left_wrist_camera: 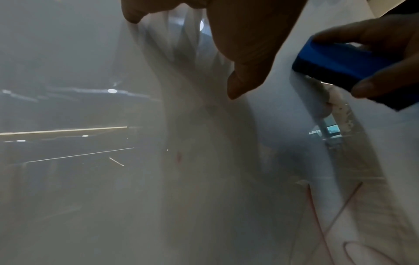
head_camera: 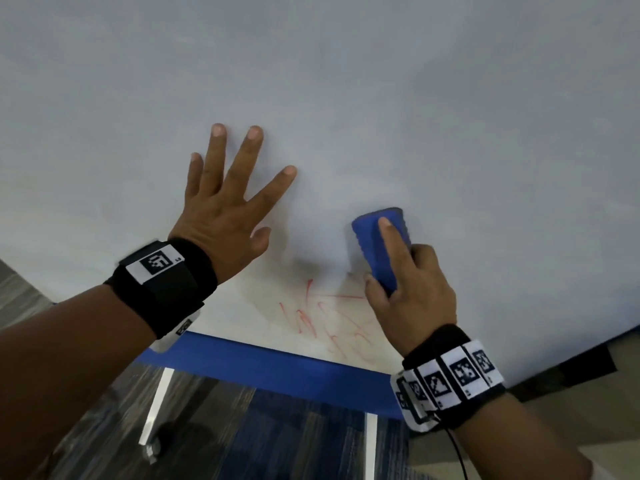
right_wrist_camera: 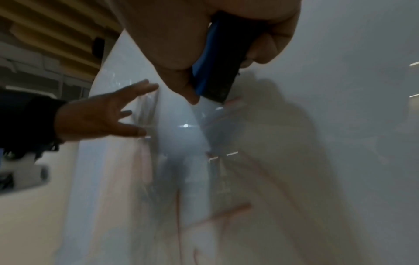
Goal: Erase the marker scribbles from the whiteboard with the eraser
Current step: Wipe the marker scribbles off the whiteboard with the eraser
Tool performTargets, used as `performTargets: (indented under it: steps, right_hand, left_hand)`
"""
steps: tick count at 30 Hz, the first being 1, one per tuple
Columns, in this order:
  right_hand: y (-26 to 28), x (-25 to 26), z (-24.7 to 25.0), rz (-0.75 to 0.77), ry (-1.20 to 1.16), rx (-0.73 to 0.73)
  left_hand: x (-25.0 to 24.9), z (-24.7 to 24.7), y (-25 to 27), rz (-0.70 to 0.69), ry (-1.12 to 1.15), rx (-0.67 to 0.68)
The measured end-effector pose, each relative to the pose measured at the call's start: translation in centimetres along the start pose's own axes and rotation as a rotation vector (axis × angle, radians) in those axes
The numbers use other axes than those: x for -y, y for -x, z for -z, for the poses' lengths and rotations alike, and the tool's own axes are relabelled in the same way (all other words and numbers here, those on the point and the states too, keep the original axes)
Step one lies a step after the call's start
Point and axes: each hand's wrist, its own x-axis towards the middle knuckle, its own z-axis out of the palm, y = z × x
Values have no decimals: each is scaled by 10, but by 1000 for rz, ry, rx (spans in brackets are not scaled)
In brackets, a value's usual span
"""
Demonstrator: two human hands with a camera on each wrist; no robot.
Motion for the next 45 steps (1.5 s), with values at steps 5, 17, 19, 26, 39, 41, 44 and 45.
performTargets:
  steps: [5,17,19,26,39,41,44,45]
  right_hand:
    - [51,-25,-38,61,149,419]
    - [37,-36,-12,26,77,272]
    - [57,-50,-20,29,130,409]
    - [3,-43,27,-16,12,-64]
    - [16,-60,16,7,-38,-53]
    - [8,-57,15,-6,-77,-128]
    - [33,-67,-13,36,-32,67]
    - [51,-78,-27,48,-4,191]
  left_hand:
    - [-4,1,0,19,26,11]
    - [-31,-1,-3,58,101,-28]
    - [-30,-3,-2,46,104,-28]
    - [-36,-14,5,68,103,-6]
    - [-45,-26,6,106,116,-20]
    - [-48,-29,7,111,118,-38]
    - [-49,-32,8,112,121,-52]
    - [-48,-33,8,110,117,-60]
